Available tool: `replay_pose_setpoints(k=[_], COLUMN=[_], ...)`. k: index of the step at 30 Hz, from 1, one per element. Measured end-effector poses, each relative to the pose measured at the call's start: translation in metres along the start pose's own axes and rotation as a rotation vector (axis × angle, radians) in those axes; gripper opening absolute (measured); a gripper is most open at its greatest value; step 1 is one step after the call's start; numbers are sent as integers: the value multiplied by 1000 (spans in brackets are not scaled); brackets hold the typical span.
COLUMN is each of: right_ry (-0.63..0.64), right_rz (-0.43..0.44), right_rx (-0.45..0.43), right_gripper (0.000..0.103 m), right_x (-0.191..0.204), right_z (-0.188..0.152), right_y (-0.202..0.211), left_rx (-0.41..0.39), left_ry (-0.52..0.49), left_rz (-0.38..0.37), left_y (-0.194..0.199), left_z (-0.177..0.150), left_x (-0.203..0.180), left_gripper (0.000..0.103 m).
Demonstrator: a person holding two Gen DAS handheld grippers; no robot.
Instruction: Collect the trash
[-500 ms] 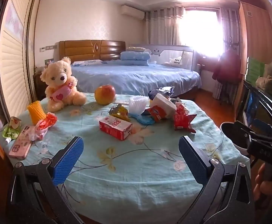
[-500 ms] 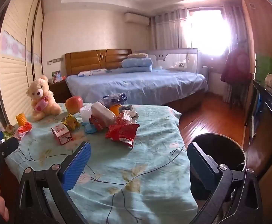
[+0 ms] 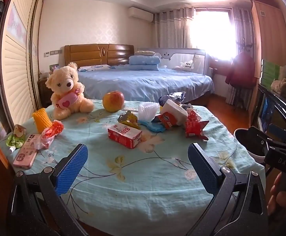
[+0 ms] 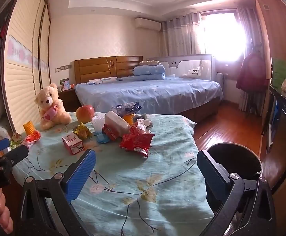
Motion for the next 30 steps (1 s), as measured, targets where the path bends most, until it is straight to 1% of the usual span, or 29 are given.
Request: replay_pose_setpoints(k=[30], right_ry=[8], right_rz=[17], right_rx=[0], right_gripper=[103], right_x=[9], right_z=[2], right_y=[1], left_rx=[4], left_ry=[5], left_rz=[11], left_y=[-4], left_z=[2], left_x=[2], left_gripper=[103])
Point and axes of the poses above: each gripper's, at about its wrist camera, not at the fingertips, and y roughly against the way its jaws point, x to its left, z to its top, the point moved 3 cm from there along -y, roughly the way its jaws point, and after that the axes turned 9 degrees about x, right-handed, at the moved point
